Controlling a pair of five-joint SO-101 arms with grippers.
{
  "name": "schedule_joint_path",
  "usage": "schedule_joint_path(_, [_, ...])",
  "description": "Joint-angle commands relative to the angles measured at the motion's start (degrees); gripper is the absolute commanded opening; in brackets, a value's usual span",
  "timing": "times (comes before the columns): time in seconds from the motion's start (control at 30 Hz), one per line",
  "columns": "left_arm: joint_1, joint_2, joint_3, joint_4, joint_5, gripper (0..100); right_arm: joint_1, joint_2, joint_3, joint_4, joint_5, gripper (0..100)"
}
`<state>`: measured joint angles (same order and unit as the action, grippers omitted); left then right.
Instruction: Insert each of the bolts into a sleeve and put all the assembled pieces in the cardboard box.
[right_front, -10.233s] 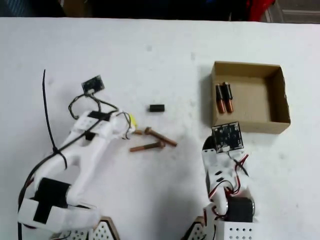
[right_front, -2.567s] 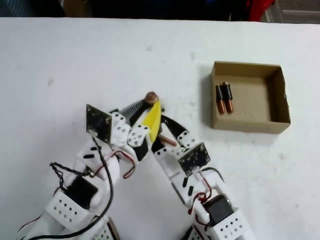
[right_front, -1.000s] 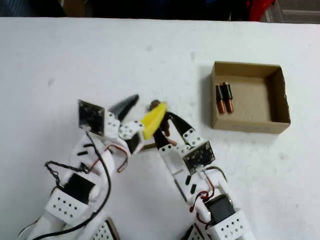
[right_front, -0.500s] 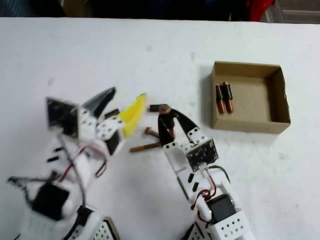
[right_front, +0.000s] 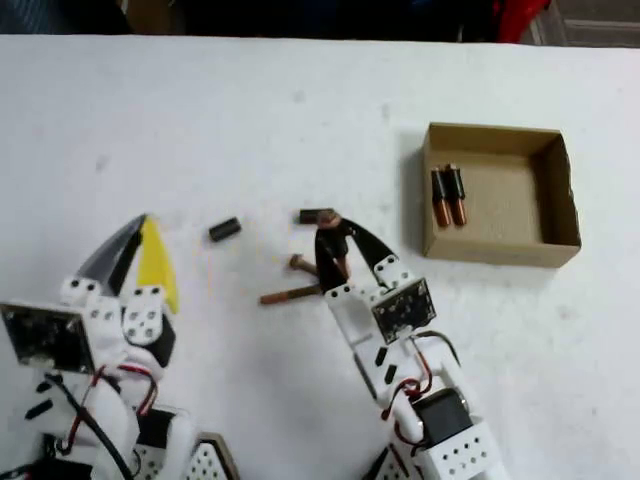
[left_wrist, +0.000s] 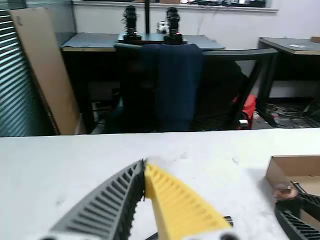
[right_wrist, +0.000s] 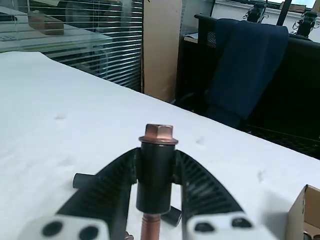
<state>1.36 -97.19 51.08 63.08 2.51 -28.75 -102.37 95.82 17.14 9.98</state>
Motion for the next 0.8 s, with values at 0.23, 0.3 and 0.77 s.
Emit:
schedule_joint_path(0.23, [-5.85, -7.34, 2.37, 5.89, -0.62, 2, 3.3, -0.84, 0.26, -1.63, 0.53, 1.6])
schedule_joint_path(0.3, [-5.93, -7.34, 4.75, 5.98, -0.62, 2, 6.9, -0.84, -0.26, -1.63, 0.53, 1.6])
schedule_joint_path(0.77, [-5.93, -7.34, 28.75, 5.71, -0.62, 2, 16.75, -0.66, -22.77, 32.75, 7.74, 1.6])
